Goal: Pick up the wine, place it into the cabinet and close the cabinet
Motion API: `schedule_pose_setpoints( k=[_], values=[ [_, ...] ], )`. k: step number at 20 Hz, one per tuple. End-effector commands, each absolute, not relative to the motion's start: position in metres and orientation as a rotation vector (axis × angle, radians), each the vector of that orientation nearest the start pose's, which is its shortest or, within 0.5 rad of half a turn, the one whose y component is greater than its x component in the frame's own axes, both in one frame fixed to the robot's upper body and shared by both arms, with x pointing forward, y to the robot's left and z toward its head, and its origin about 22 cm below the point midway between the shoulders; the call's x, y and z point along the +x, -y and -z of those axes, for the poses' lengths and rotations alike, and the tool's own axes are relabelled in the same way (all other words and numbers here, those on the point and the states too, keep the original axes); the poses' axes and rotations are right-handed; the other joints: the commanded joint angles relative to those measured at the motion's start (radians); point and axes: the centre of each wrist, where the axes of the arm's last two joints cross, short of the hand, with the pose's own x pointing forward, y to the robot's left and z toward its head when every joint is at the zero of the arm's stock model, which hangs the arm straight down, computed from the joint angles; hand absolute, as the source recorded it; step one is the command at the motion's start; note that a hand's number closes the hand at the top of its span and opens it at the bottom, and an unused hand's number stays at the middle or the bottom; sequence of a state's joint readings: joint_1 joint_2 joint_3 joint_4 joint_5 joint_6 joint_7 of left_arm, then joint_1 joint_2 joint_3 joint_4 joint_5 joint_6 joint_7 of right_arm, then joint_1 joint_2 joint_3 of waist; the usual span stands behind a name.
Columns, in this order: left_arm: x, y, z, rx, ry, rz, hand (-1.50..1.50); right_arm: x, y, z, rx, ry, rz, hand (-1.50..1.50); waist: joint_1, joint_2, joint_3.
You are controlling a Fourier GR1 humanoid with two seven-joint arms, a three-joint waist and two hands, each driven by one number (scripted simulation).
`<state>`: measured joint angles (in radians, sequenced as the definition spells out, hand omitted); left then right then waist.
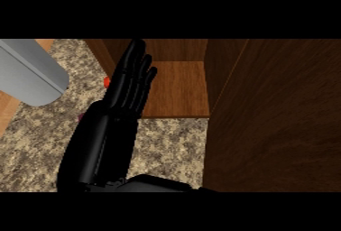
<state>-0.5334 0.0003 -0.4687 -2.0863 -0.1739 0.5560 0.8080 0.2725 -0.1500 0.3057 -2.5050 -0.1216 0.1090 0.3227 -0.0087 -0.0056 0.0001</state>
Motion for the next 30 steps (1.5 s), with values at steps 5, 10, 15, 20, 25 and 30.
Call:
schedule_pose_setpoints(
  k=[5,10,15,20,25,30],
  values=[
    [0.189,-0.085,-0.234,-0.195,1.782,0.017,-1.50,0.089,0.210,-0.203,0.338,1.938,-0.279,-1.50,0.010,-0.001,0.000],
    [0.196,-0.089,-0.236,-0.139,1.793,-0.029,-1.50,0.093,0.215,-0.204,0.324,1.941,-0.288,-1.50,0.006,0.002,0.000],
    [0.198,-0.124,-0.236,-0.104,1.760,-0.047,-1.50,0.080,0.208,-0.202,0.347,1.933,-0.279,-1.50,-0.001,0.001,0.000],
    [0.189,-0.136,-0.233,-0.054,1.771,-0.037,-1.50,0.083,0.209,-0.204,0.320,1.944,-0.293,-1.50,0.003,0.001,-0.001],
    [0.192,-0.165,-0.235,0.027,1.774,-0.048,-1.50,0.079,0.208,-0.206,0.352,1.927,-0.272,-1.50,0.001,0.002,-0.001],
    [0.197,-0.182,-0.221,0.065,1.768,-0.080,-1.50,0.078,0.208,-0.211,0.334,1.943,-0.304,-1.50,0.000,0.003,-0.002]
  ],
)
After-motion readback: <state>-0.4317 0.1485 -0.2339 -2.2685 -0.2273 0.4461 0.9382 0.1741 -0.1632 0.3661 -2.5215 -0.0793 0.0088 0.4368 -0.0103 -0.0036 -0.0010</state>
